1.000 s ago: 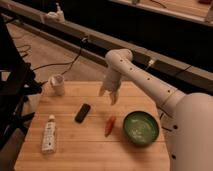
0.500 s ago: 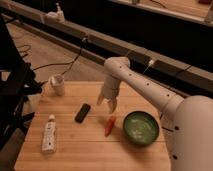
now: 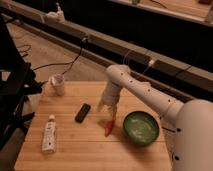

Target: Drag the pepper across the table

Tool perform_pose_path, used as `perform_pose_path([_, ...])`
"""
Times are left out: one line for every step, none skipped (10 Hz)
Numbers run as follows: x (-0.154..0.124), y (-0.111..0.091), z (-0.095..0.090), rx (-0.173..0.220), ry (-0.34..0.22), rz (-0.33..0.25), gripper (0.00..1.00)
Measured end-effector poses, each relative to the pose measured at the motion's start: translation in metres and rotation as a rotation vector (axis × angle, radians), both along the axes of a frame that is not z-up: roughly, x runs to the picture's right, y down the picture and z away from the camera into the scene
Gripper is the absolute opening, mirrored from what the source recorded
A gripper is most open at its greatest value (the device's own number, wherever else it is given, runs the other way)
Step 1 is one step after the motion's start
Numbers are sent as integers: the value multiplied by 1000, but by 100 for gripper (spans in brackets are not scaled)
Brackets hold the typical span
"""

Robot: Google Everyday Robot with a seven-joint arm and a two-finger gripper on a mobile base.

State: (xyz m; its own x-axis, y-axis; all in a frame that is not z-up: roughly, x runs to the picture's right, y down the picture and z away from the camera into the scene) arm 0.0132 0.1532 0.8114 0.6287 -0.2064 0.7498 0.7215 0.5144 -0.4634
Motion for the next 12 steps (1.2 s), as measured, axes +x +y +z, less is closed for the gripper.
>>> perform_pose_path([5, 6, 3, -10, 5, 6, 60])
perform_pose_path([9, 12, 6, -20, 11, 14, 60])
perform_pose_path([10, 17, 9, -27, 10, 31, 60])
perform_pose_path([13, 18, 9, -29, 12, 38, 60])
perform_pose_path([12, 18, 10, -29, 11, 37, 60])
perform_pose_path([10, 18, 9, -29, 9, 35, 60])
perform_pose_path([11, 18, 10, -28, 10, 37, 60])
perform_pose_path([12, 18, 10, -28, 11, 39, 60])
perform_pose_path([13, 18, 14, -31, 15, 42, 60])
perform_pose_path([16, 20, 19, -34, 20, 47, 60])
perform_pose_path([18, 22, 23, -38, 25, 52, 60])
perform_pose_path([21, 24, 28, -40, 30, 58, 60])
